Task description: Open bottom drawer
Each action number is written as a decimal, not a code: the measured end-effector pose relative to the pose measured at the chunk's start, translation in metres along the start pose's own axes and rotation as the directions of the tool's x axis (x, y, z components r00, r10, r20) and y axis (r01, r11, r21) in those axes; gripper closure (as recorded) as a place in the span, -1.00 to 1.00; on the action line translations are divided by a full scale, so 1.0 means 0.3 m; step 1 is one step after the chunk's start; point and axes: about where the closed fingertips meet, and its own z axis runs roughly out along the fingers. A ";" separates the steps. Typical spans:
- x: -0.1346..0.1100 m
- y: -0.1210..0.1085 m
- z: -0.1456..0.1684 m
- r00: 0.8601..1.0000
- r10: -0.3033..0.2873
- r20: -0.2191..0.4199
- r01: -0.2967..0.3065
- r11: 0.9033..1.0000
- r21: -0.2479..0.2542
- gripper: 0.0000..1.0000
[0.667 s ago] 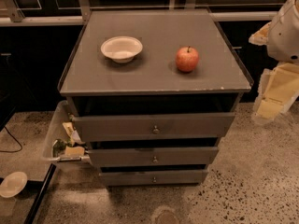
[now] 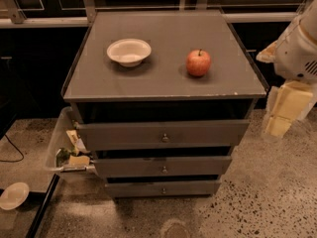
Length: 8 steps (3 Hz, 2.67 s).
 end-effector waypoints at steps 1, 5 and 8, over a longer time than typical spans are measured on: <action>0.047 0.051 0.193 0.999 0.000 0.033 0.003 0.995 -0.103 -1.00; 0.202 0.237 0.727 0.993 -0.021 0.113 0.047 0.971 -0.236 -1.00; 0.287 0.218 1.190 0.934 -0.142 0.329 0.164 0.986 -0.040 -1.00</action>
Offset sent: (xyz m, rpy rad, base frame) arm -0.0255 -0.0061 -0.2100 0.1451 0.1883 0.1028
